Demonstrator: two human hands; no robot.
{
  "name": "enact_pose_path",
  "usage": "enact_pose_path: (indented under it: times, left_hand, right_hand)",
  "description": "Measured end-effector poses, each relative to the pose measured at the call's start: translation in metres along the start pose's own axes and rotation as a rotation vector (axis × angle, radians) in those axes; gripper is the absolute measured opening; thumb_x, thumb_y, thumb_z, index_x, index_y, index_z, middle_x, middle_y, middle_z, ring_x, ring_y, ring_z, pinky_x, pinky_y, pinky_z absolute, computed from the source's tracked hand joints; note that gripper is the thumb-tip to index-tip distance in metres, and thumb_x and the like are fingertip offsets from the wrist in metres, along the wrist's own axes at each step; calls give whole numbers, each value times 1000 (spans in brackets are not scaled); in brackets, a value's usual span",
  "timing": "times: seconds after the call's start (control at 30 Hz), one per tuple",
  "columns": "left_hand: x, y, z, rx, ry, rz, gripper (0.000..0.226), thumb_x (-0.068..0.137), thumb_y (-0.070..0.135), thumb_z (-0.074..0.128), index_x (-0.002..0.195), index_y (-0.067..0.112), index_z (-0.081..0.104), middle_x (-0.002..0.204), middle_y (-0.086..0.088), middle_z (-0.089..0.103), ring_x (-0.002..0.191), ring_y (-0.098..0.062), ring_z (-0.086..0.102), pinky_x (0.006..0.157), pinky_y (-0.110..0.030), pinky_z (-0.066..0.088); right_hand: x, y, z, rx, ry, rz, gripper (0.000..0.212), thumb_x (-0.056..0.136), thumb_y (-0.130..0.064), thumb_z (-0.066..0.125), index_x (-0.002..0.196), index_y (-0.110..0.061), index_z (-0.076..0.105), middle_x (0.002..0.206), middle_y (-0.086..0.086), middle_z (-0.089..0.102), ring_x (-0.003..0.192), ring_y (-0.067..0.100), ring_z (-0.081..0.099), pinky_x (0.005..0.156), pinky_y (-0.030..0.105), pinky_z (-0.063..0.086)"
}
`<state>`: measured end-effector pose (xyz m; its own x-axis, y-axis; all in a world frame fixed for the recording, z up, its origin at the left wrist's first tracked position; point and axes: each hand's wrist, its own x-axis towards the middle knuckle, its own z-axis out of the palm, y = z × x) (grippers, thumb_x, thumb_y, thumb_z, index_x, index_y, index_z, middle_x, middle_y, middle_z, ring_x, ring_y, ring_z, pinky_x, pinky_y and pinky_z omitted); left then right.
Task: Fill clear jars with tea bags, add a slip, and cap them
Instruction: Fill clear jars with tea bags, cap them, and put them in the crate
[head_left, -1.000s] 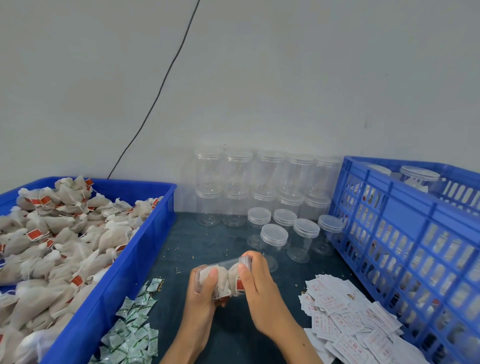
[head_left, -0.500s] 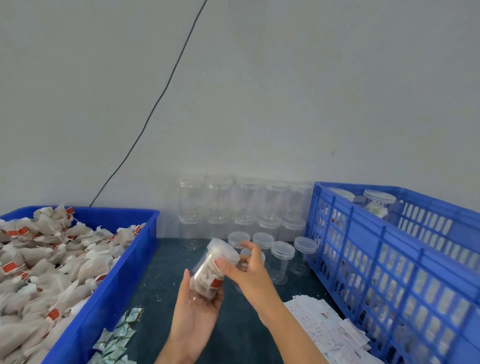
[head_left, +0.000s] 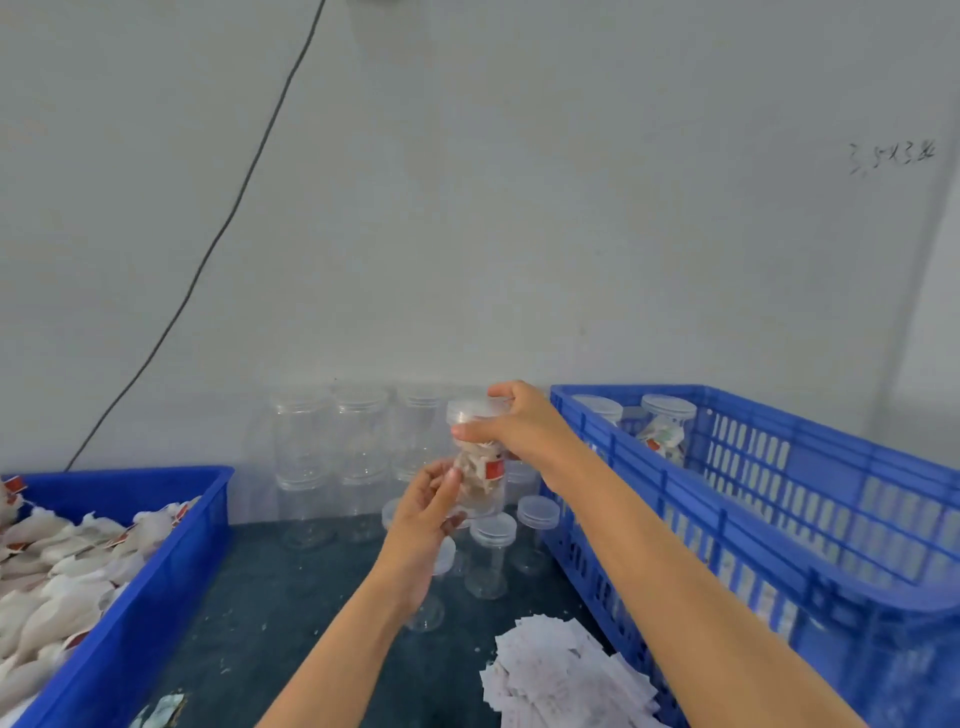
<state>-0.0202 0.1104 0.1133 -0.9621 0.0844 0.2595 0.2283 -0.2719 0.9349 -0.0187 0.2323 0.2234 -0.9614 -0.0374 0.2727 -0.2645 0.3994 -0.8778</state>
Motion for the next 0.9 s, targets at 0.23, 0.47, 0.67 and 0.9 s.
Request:
enact_pose_path:
  times: [0.23, 0.47, 0.67, 0.9]
  left_hand:
    - [54, 32, 39, 226, -87, 163, 43, 89, 4, 65, 127, 21, 52, 125, -1, 61, 109, -14, 61, 80, -17, 53]
    - [115, 41, 101, 279, -216, 241, 59, 90, -20, 40, 141, 12, 39, 136, -15, 49, 111, -27, 56, 82, -28, 52]
    - [154, 19, 139, 456, -360, 317, 77, 89, -18, 30, 148, 31, 26, 131, -6, 51, 102, -16, 54, 82, -24, 45]
    - [176, -5, 152, 777, -440, 394, 63, 90, -13, 29, 133, 24, 56, 137, -4, 53, 113, -24, 54, 99, -43, 43]
  right_hand:
    - [39, -7, -62, -139, 65, -70, 76, 72, -15, 83, 137, -12, 43, 129, 4, 49, 108, 14, 48, 86, 31, 47]
    - [72, 1, -118, -286, 272, -143, 80, 68, -13, 85, 136, -12, 43, 129, 4, 50, 102, 15, 48, 69, 13, 42]
    - [88, 29, -157, -498, 398, -75, 86, 69, -11, 82, 140, -12, 35, 129, 11, 51, 104, 25, 54, 86, 39, 51]
    - [96, 78, -176, -493, 162, 301, 56, 79, -4, 74, 125, -5, 42, 108, 14, 50, 86, 25, 57, 64, 29, 42]
